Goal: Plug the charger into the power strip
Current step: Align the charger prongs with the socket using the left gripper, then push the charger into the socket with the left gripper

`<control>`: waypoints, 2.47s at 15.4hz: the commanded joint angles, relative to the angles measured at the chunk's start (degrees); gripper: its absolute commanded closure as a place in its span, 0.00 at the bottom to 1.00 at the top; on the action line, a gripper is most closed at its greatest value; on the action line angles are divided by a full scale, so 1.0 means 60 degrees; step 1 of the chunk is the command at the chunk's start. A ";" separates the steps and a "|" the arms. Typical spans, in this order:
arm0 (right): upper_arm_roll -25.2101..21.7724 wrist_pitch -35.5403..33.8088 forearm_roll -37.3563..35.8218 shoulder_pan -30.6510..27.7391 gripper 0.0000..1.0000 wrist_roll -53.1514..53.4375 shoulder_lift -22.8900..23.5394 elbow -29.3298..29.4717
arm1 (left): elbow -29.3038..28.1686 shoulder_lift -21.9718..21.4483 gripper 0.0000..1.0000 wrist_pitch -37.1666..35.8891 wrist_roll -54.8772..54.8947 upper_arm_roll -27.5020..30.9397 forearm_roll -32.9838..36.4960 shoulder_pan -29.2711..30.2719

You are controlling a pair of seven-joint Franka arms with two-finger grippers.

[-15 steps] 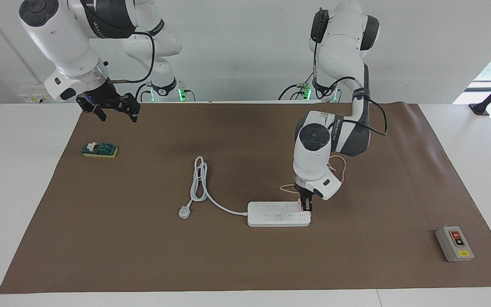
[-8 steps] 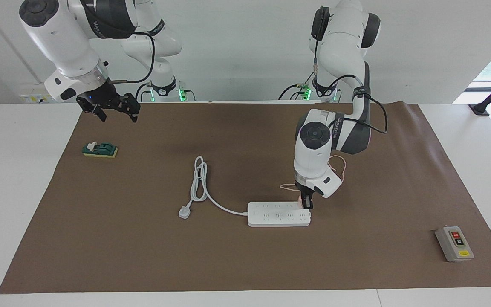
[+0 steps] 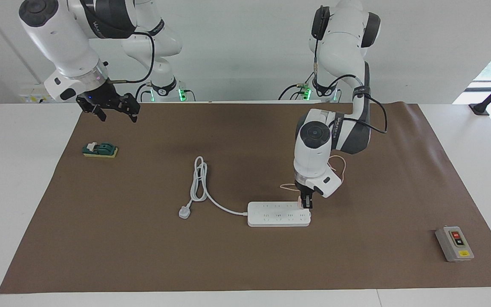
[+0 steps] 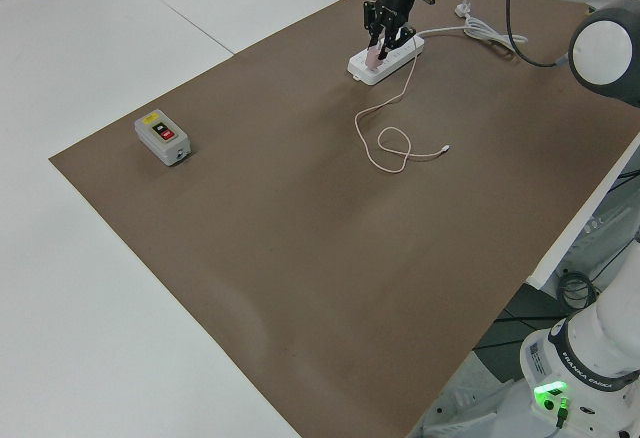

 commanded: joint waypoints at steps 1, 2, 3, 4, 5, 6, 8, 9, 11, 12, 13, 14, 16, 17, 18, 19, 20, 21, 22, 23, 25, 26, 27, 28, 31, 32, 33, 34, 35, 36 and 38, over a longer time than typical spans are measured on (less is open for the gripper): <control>0.0181 0.0030 -0.0124 -0.0242 0.00 -0.0280 -0.0088 -0.0083 | -0.0446 -0.0195 1.00 0.0300 0.0311 -0.0040 0.0056 0.0012; 0.0181 0.0030 -0.0139 -0.0242 0.00 -0.0294 -0.0088 -0.0083 | -0.0446 -0.0195 1.00 0.0285 0.0414 -0.0040 0.0027 0.0012; 0.0181 0.0030 -0.0139 -0.0242 0.00 -0.0295 -0.0088 -0.0083 | -0.0446 -0.0195 1.00 0.0285 0.0444 -0.0054 -0.0003 0.0027; 0.0181 0.0030 -0.0124 -0.0242 0.00 -0.0280 -0.0088 -0.0083 | -0.0446 -0.0195 1.00 0.0285 0.0459 -0.0055 -0.0032 0.0027; 0.0181 0.0030 -0.0139 -0.0242 0.00 -0.0280 -0.0088 -0.0083 | -0.0446 -0.0195 1.00 0.0300 0.0473 -0.0055 -0.0047 0.0027; 0.0181 0.0030 -0.0124 -0.0242 0.00 -0.0280 -0.0088 -0.0083 | -0.0446 -0.0180 1.00 0.0300 0.0473 -0.0055 -0.0061 0.0027; 0.0181 0.0030 -0.0139 -0.0242 0.00 -0.0280 -0.0088 -0.0083 | -0.0446 -0.0180 1.00 0.0300 0.0473 -0.0055 -0.0062 0.0041; 0.0181 0.0030 -0.0139 -0.0242 0.00 -0.0280 -0.0088 -0.0083 | -0.0446 -0.0180 1.00 0.0300 0.0459 -0.0055 -0.0076 0.0042; 0.0181 0.0059 -0.0124 -0.0242 0.00 -0.0280 -0.0088 -0.0083 | -0.0446 -0.0180 1.00 0.0285 0.0473 -0.0055 -0.0193 0.0027; 0.0181 0.0045 -0.0124 -0.0242 0.00 -0.0280 -0.0088 -0.0083 | -0.0446 -0.0180 1.00 0.0271 0.0473 -0.0055 -0.0193 0.0027; 0.0181 0.0045 -0.0139 -0.0242 0.00 -0.0280 -0.0088 -0.0083 | -0.0446 -0.0180 1.00 0.0256 0.0473 -0.0055 -0.0208 0.0027; 0.0181 0.0059 -0.0124 -0.0242 0.00 -0.0280 -0.0088 -0.0083 | -0.0446 -0.0209 1.00 0.0241 0.0473 -0.0069 -0.0208 0.0027; 0.0181 0.0045 -0.0124 -0.0242 0.00 -0.0265 -0.0088 -0.0083 | -0.0446 -0.0224 1.00 0.0226 0.0502 -0.0055 -0.0252 0.0027; 0.0181 0.0045 -0.0124 -0.0242 0.00 -0.0265 -0.0088 -0.0083 | -0.0446 -0.0210 1.00 0.0212 0.0561 -0.0055 -0.0252 0.0027; 0.0181 0.0045 -0.0124 -0.0242 0.00 -0.0265 -0.0088 -0.0083 | -0.0461 -0.0209 1.00 0.0197 0.0605 -0.0055 -0.0252 0.0027; 0.0181 0.0045 -0.0124 -0.0242 0.00 -0.0265 -0.0088 -0.0083 | -0.0476 -0.0209 1.00 0.0197 0.0605 -0.0055 -0.0252 0.0027; 0.0181 0.0045 -0.0124 -0.0242 0.00 -0.0265 -0.0088 -0.0097 | -0.0461 -0.0195 1.00 0.0197 0.0605 -0.0055 -0.0252 0.0041; 0.0181 0.0030 -0.0124 -0.0242 0.00 -0.0265 -0.0088 -0.0097 | -0.0476 -0.0195 1.00 0.0197 0.0605 -0.0055 -0.0252 0.0027; 0.0181 0.0030 -0.0124 -0.0242 0.00 -0.0265 -0.0088 -0.0083 | -0.0476 -0.0195 1.00 0.0212 0.0620 -0.0055 -0.0252 0.0041; 0.0181 0.0030 -0.0124 -0.0242 0.00 -0.0265 -0.0088 -0.0097 | -0.0476 -0.0180 1.00 0.0212 0.0620 -0.0055 -0.0252 0.0042; 0.0181 0.0016 -0.0124 -0.0242 0.00 -0.0251 -0.0103 -0.0083 | -0.0490 -0.0151 1.00 0.0241 0.0620 -0.0055 -0.0267 0.0042; 0.0181 0.0016 -0.0124 -0.0257 0.00 -0.0251 -0.0103 -0.0083 | -0.0490 -0.0136 1.00 0.0256 0.0620 -0.0055 -0.0267 0.0042; 0.0181 0.0016 -0.0124 -0.0257 0.00 -0.0236 -0.0103 -0.0083 | -0.0490 -0.0122 1.00 0.0270 0.0634 -0.0055 -0.0325 0.0042; 0.0181 0.0016 -0.0124 -0.0257 0.00 -0.0221 -0.0103 -0.0083 | -0.0490 -0.0107 1.00 0.0270 0.0664 -0.0055 -0.0354 0.0042; 0.0167 0.0016 -0.0124 -0.0257 0.00 -0.0221 -0.0117 -0.0068 | -0.0476 -0.0034 1.00 0.0285 0.0795 -0.0055 -0.0603 0.0042; 0.0167 0.0016 -0.0124 -0.0257 0.00 -0.0221 -0.0117 -0.0068 | -0.0476 0.0010 1.00 0.0285 0.0781 -0.0055 -0.0691 0.0042; 0.0181 0.0016 -0.0124 -0.0242 0.00 -0.0221 -0.0117 -0.0068 | -0.0476 0.0025 1.00 0.0285 0.0795 -0.0055 -0.0749 0.0042; 0.0181 0.0016 -0.0124 -0.0242 0.00 -0.0221 -0.0117 -0.0068 | -0.0490 0.0025 1.00 0.0285 0.0796 -0.0055 -0.0765 0.0056; 0.0181 0.0016 -0.0124 -0.0228 0.00 -0.0221 -0.0117 -0.0068 | -0.0490 0.0025 1.00 0.0285 0.0810 -0.0069 -0.0794 0.0056; 0.0181 0.0016 -0.0124 -0.0242 0.00 -0.0221 -0.0117 -0.0068 | -0.0490 0.0025 1.00 0.0285 0.0839 -0.0055 -0.0896 0.0085; 0.0181 0.0016 -0.0124 -0.0257 0.00 -0.0221 -0.0132 -0.0068 | -0.0505 0.0010 1.00 0.0256 0.1174 -0.0069 -0.1129 0.0188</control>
